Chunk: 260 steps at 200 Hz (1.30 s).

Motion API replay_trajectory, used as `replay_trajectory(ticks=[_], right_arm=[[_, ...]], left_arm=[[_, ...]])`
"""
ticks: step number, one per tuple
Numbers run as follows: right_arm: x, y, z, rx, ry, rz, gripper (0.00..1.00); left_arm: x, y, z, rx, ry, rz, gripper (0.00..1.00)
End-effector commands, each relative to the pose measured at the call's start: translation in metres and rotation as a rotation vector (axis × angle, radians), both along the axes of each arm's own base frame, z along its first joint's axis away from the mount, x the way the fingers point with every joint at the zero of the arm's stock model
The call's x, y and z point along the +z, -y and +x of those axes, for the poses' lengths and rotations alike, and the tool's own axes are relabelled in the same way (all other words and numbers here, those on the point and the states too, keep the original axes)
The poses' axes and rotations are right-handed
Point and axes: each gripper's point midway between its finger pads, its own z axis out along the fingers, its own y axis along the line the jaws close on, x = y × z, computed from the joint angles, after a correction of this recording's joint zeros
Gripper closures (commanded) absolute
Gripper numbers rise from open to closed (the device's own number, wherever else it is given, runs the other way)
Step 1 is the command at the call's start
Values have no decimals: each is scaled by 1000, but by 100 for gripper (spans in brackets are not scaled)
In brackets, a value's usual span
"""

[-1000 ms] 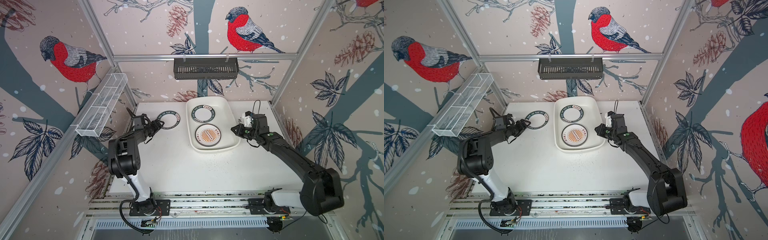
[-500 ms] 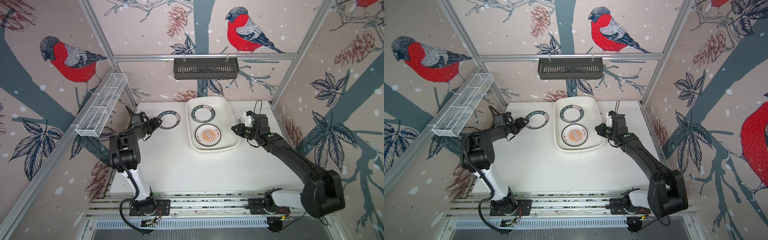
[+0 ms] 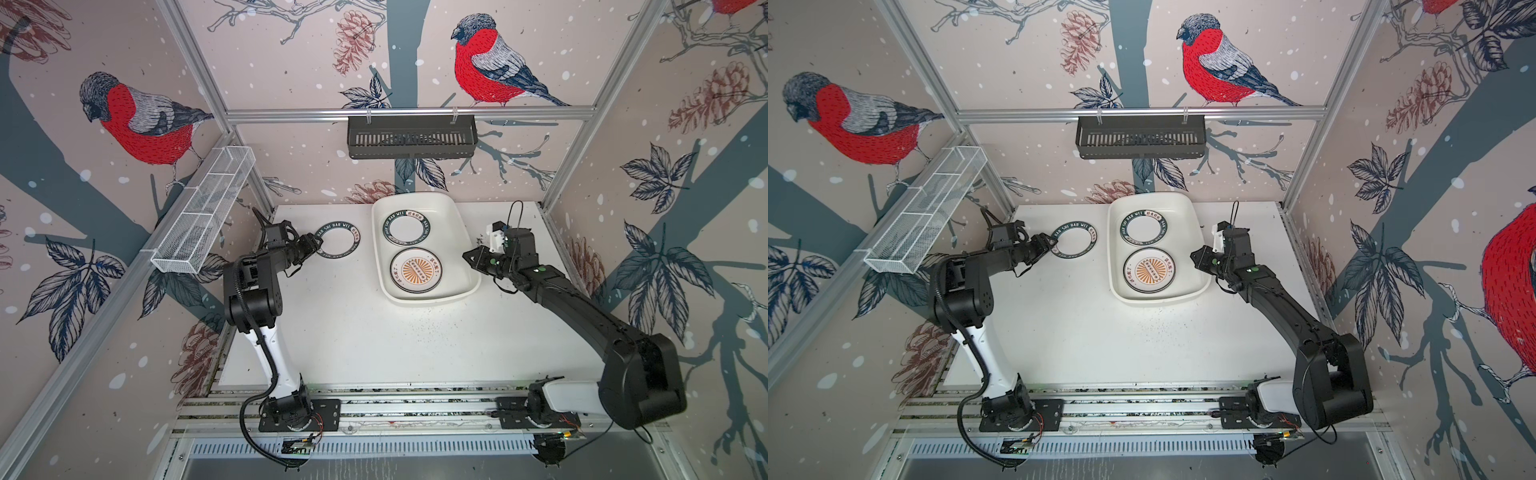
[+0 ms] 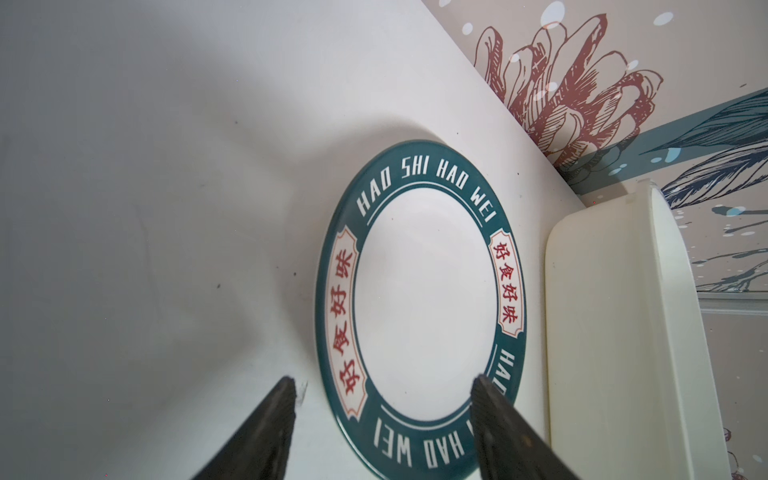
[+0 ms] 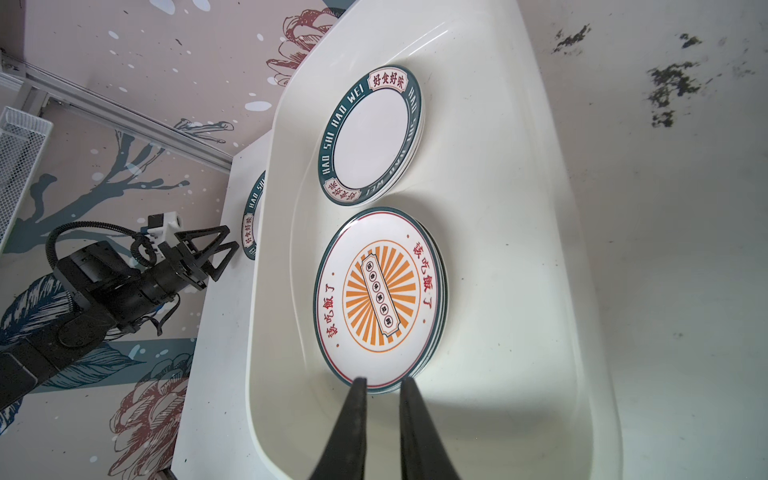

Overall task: Place the plates into the plastic bin on the countertop
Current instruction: 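Move the left gripper toward the green-rim plate on the table, then lower the left gripper onto the green-rim plate rim and close it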

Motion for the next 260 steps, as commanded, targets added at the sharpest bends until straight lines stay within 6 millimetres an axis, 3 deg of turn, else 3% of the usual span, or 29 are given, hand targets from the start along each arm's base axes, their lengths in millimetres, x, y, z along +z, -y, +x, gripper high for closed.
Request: replay_trajectory(ticks=[1,68,260], right_arm=[[3,-1,3,1,22,13,82],[-1,1,3,-5,9,22,82],[-10,0,5,-6,-12,35,83]], left_arm=[[0,-3,6,-6,17,8,35],[-9,-4,19,-42,18,17,43],[-33,-3,29,-58,-66,-39,59]])
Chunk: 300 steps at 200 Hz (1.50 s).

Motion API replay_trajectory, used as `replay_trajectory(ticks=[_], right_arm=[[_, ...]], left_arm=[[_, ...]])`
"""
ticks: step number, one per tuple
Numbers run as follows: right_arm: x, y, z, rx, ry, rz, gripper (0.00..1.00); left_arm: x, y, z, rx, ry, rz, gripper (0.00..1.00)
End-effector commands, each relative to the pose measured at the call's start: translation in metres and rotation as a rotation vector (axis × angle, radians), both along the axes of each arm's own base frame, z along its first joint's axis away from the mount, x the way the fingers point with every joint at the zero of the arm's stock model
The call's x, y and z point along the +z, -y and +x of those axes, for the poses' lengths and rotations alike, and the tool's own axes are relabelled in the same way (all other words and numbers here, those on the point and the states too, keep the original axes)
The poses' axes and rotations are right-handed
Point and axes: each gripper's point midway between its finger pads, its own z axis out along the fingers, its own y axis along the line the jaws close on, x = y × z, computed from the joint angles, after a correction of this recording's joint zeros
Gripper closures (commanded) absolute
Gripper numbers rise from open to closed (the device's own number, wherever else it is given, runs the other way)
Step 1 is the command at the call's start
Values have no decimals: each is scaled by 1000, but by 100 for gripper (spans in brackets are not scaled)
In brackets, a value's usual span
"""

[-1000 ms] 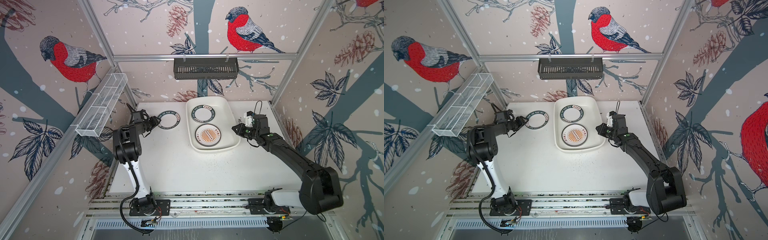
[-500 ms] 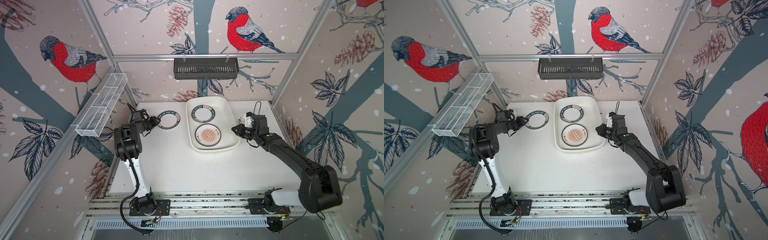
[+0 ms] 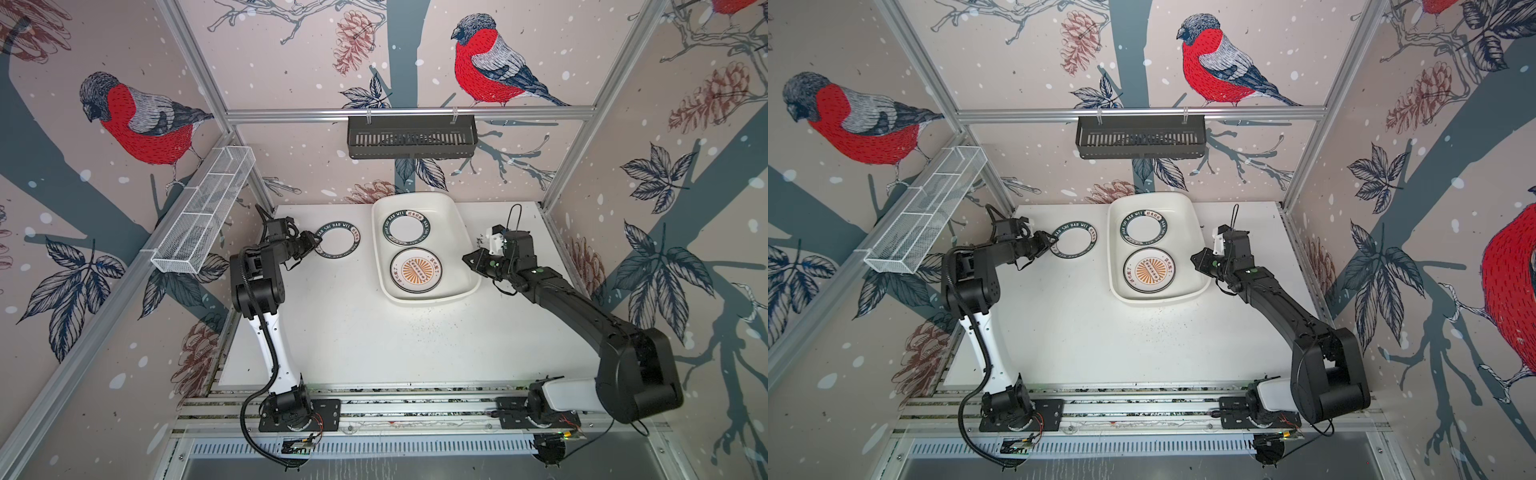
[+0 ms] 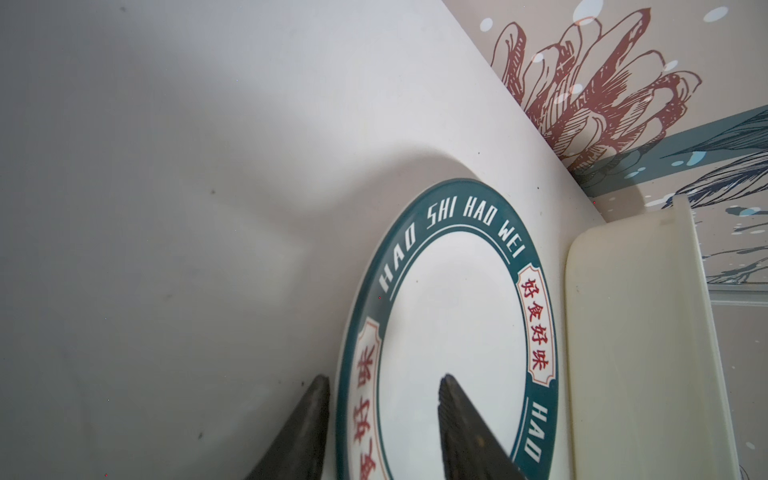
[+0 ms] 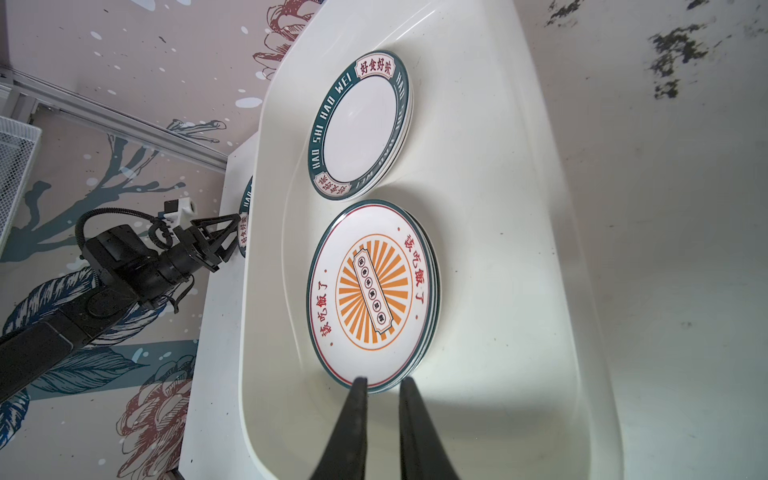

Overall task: Place the plates into the plastic bin on the countertop
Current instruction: 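Lower the left gripper onto the green-rim plate rim and close it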

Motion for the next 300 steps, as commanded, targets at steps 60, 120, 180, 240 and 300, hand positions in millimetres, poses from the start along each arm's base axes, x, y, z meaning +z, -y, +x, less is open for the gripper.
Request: replay_trajectory(ticks=[60,120,180,240,300], right_arm=[[3,-2,2,2,17,12,83],[1,-2,2,5,14,17,83],[-1,-2,0,1,11,19,83],[1,-2,-1,0,11,22,83],[3,-1,-2,-3,14,29,83]], left_arm=[[-13,0,-4,7,-69,-10,66],[-16,0,-3,6,-85,-19,72],[-16,1,-5,3,-84,-25,80],[-14,2,-6,1,-77,-29,88],[-3,4,-5,9,-56,-59,99]])
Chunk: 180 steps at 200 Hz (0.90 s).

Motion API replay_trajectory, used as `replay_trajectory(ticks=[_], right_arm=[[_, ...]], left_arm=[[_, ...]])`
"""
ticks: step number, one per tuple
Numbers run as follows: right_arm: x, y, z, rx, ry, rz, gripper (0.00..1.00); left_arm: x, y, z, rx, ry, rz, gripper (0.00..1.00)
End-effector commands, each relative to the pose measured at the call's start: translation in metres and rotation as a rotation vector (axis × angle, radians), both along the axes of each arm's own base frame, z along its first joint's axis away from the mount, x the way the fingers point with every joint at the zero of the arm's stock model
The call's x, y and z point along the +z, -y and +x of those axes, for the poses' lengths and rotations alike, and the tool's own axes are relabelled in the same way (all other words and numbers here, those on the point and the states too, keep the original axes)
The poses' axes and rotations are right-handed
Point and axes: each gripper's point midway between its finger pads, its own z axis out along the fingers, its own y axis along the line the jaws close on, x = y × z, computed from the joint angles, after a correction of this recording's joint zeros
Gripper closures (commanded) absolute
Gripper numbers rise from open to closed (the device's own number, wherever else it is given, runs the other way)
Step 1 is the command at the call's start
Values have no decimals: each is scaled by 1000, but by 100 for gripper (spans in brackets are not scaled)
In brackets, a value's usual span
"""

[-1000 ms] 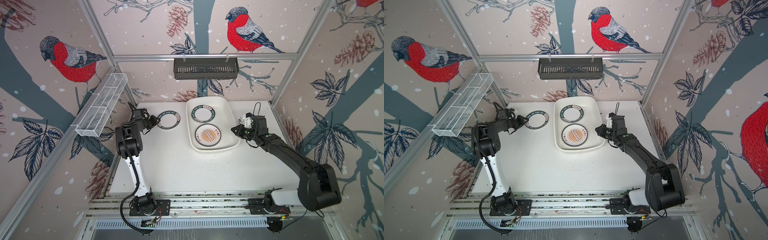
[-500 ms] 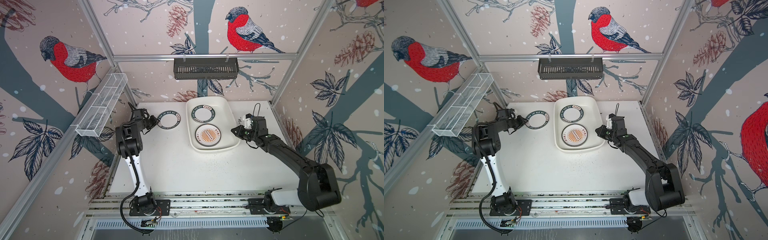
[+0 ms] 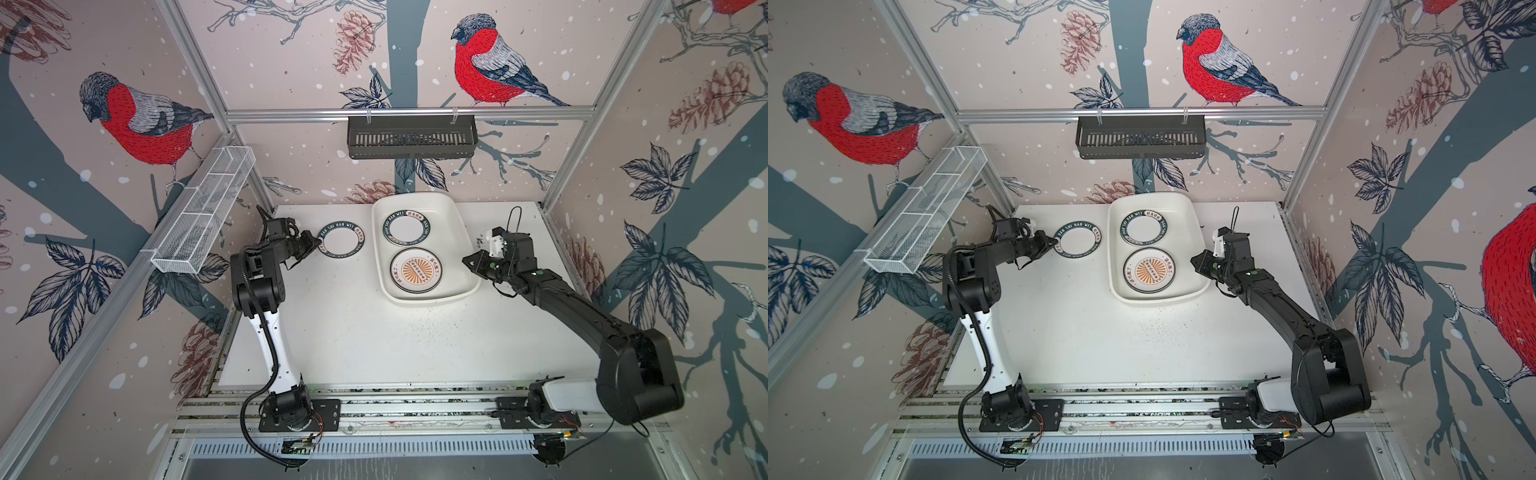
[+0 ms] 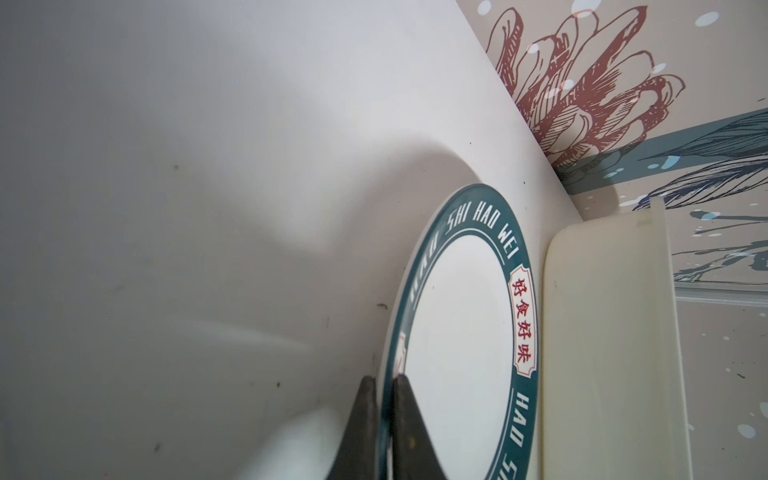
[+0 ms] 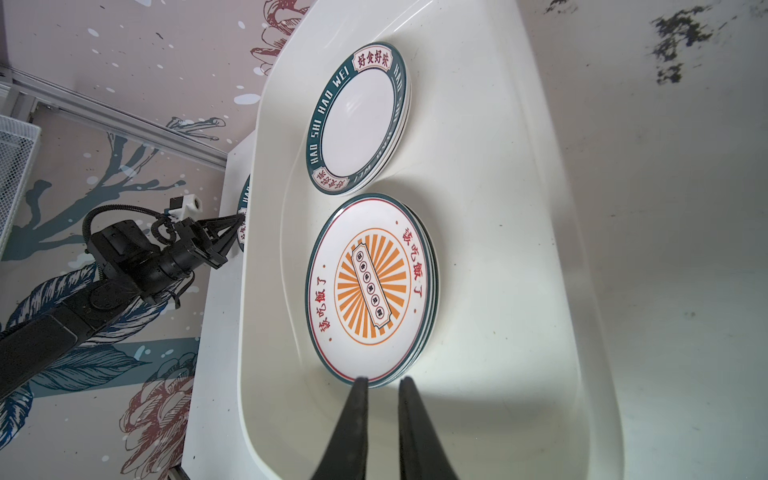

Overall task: Place the plates into the plastic bin on the countertop
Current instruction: 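Lower the left gripper onto the green-rim plate rim and close it, then tilt the green-rim plate upright with the left gripper and lift it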

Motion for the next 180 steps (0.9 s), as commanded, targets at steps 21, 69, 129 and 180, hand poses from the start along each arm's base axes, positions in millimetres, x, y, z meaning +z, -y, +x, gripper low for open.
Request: replay_trajectory(ticks=[21,69,129,180], right_arm=[[10,-1,1,-7,32,24,83],[12,-1,0,-10,36,27,82],[16,-3,0,-4,46,36,83],[22,-3,-1,2,61,33,81]], left_arm=[[3,-4,-3,22,-10,2,100],[28,-13,-4,53,43,-51,100],[64,-14,-10,78,104,-113,100],[88,-9,-20,94,146,-168,100]])
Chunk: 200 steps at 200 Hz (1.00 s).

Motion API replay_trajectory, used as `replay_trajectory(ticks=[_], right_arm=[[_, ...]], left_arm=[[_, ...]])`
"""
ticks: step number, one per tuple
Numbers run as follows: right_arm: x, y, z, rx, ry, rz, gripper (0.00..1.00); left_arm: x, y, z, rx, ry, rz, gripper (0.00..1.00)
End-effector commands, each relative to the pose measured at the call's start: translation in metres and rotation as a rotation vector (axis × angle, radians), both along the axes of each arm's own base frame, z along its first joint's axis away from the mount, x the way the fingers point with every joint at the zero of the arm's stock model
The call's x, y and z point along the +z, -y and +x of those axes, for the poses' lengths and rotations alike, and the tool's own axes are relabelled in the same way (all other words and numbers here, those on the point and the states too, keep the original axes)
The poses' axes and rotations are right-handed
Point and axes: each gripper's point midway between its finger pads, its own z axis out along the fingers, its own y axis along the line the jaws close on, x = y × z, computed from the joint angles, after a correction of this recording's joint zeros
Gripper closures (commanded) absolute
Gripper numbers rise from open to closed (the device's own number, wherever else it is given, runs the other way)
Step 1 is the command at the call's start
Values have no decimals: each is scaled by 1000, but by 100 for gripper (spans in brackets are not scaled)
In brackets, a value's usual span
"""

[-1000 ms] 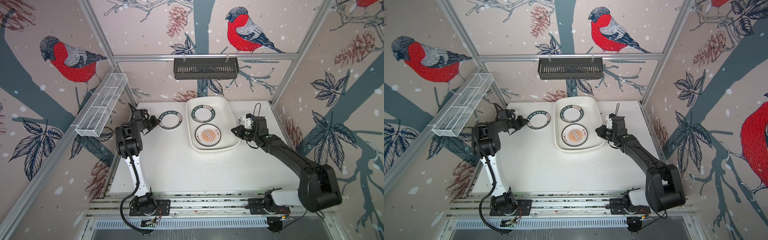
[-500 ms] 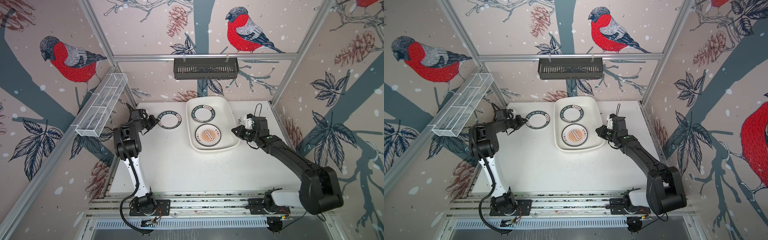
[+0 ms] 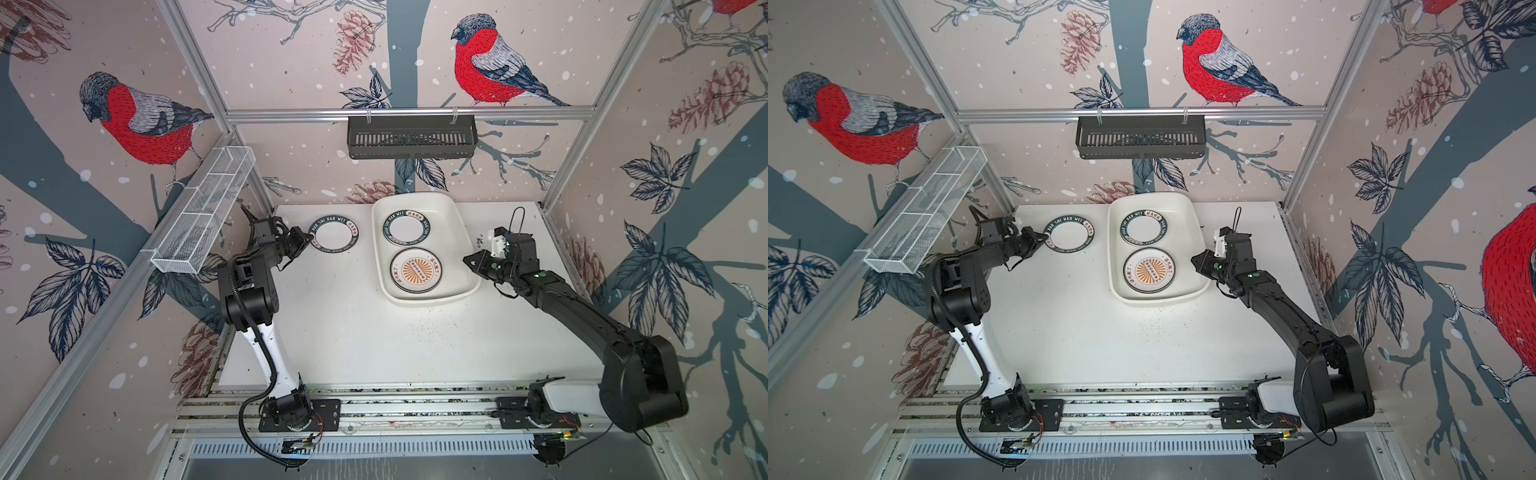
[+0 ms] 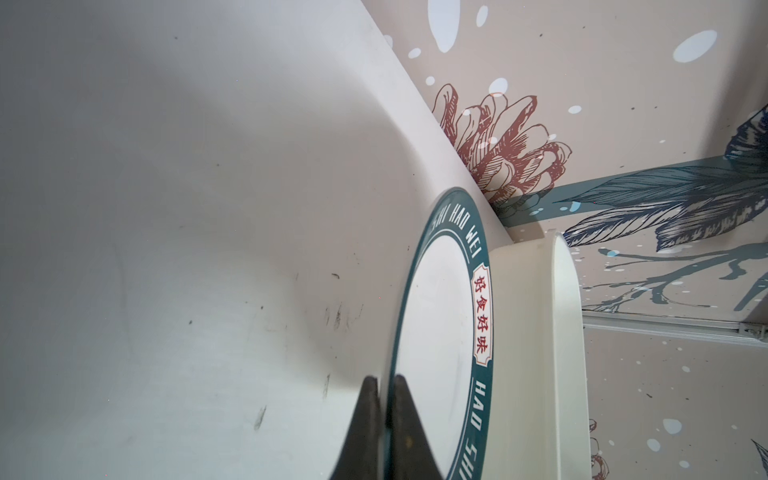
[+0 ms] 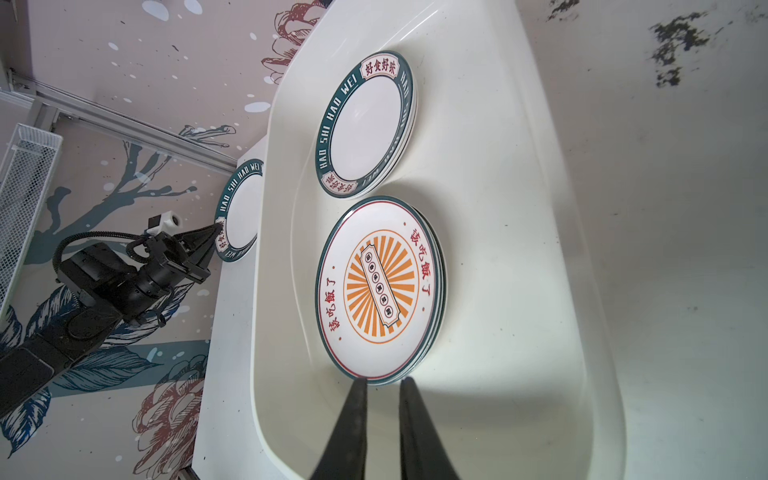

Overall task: Place the plates into the plastic bin on the countertop
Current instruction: 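Tilt the green-rim plate upright with the left gripper and lift it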

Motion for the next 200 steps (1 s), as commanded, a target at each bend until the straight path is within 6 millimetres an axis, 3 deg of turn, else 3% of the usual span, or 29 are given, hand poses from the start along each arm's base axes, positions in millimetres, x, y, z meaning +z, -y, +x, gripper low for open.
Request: replay_trajectory(ticks=[1,57,125,200], right_arm=[[13,-2,4,9,48,12,81],[21,-6,6,26,60,17,73],[31,-15,7,58,74,24,69],[41,-23,11,78,94,33,68]], left_arm=[[28,4,2,-9,86,-44,100],[62,10,-10,4,143,-86,100],[86,26,-25,-14,178,-102,100],[123,75,-35,-111,239,-75,100]])
